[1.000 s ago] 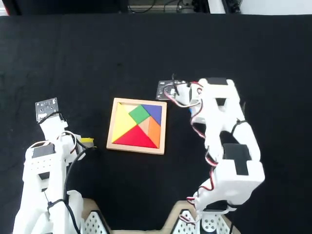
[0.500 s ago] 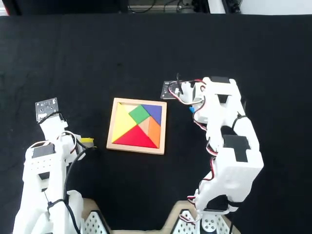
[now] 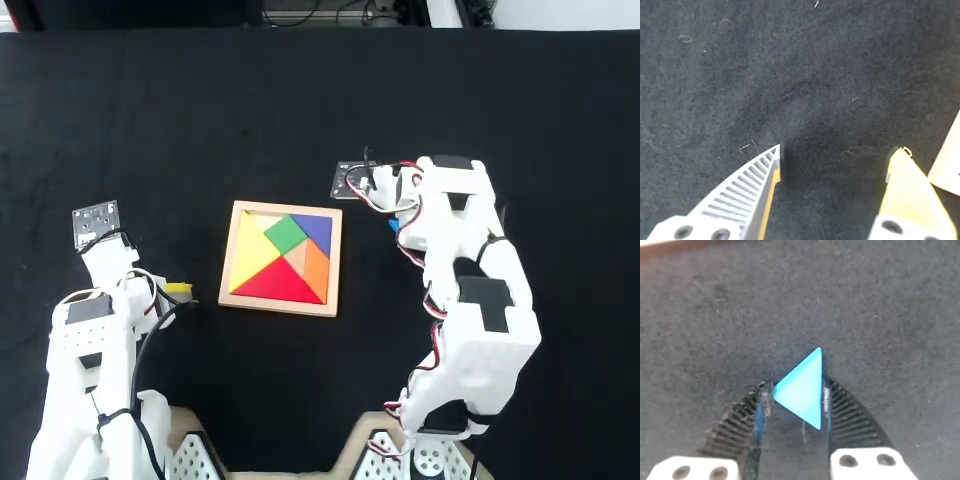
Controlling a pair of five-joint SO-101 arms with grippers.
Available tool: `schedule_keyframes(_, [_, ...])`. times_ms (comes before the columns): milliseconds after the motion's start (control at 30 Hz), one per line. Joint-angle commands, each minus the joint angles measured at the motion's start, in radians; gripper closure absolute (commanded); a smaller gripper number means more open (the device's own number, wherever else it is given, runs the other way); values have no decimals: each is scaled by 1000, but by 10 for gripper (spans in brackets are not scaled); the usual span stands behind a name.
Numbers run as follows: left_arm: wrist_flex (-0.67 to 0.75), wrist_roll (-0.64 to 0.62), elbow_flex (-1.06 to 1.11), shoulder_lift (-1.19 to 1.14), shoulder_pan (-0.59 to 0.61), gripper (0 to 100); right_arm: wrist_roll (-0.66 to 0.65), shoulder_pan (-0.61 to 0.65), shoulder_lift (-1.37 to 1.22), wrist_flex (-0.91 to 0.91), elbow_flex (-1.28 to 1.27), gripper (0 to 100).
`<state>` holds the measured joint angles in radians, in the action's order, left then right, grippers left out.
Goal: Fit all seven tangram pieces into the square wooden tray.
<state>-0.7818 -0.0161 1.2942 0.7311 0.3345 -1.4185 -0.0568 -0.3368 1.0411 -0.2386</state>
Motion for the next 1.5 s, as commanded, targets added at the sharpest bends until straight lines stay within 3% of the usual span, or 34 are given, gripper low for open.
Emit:
schedule_keyframes(0, [5, 12, -10, 9, -8, 668, 8, -14, 4, 9, 35, 907])
schedule_keyframes(167, [5, 12, -10, 9, -10, 668, 17, 0, 31, 20, 67, 988])
schedule_keyframes(400, [5, 12, -10, 9, -10, 668, 135, 64, 125, 120, 186, 988])
schedule_keyframes(733, [5, 12, -10, 9, -12, 668, 292, 298, 153, 164, 320, 988])
schedule_keyframes(933, [5, 12, -8, 9, -10, 668, 402, 445, 18, 164, 470, 988])
schedule_keyframes(1100, [5, 12, -8, 9, -12, 668, 482, 482, -188, 183, 667, 988])
schedule_keyframes(1467, [5, 12, -12, 9, -12, 668, 528, 583, -493, 517, 1162, 988])
